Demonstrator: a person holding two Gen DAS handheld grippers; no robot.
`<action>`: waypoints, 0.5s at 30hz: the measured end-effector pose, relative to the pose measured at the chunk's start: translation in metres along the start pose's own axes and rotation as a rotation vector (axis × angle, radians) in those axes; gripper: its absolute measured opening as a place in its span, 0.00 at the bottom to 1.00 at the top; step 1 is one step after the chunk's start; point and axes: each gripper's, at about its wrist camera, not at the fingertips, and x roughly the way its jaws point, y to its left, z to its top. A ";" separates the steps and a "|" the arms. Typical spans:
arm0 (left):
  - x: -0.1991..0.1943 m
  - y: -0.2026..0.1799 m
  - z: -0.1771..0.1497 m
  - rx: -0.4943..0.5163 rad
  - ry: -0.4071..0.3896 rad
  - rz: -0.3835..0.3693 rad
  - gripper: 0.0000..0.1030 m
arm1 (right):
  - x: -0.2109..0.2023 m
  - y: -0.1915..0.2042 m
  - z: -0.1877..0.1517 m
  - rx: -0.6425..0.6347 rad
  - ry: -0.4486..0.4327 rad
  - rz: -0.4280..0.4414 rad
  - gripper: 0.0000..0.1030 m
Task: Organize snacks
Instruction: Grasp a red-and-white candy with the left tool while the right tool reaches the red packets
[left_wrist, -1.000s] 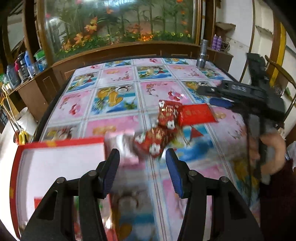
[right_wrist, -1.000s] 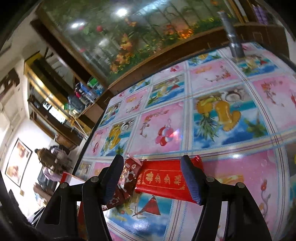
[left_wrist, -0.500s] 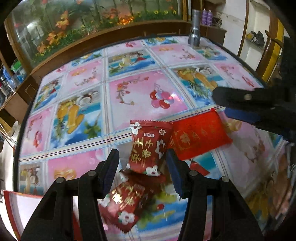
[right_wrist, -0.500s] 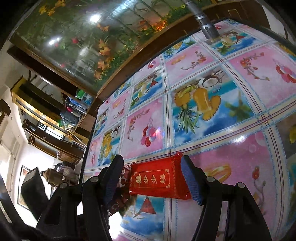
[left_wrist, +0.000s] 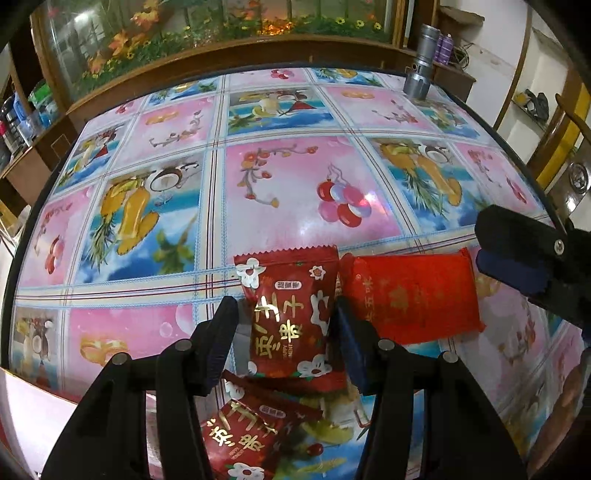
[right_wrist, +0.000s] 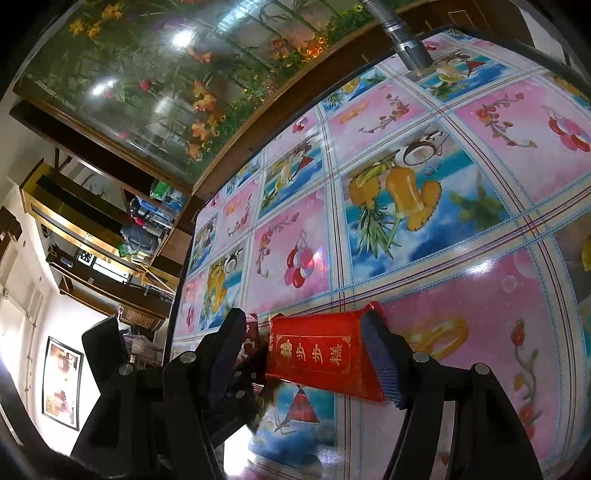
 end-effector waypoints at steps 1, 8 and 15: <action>-0.001 -0.001 -0.001 0.006 -0.005 -0.011 0.41 | 0.000 0.000 0.000 -0.001 -0.001 -0.001 0.65; -0.008 -0.003 -0.007 0.008 -0.018 -0.031 0.31 | -0.002 0.003 0.001 -0.018 0.001 0.008 0.65; -0.050 0.013 -0.025 -0.069 -0.100 -0.110 0.31 | -0.008 0.009 0.001 -0.030 -0.007 0.040 0.65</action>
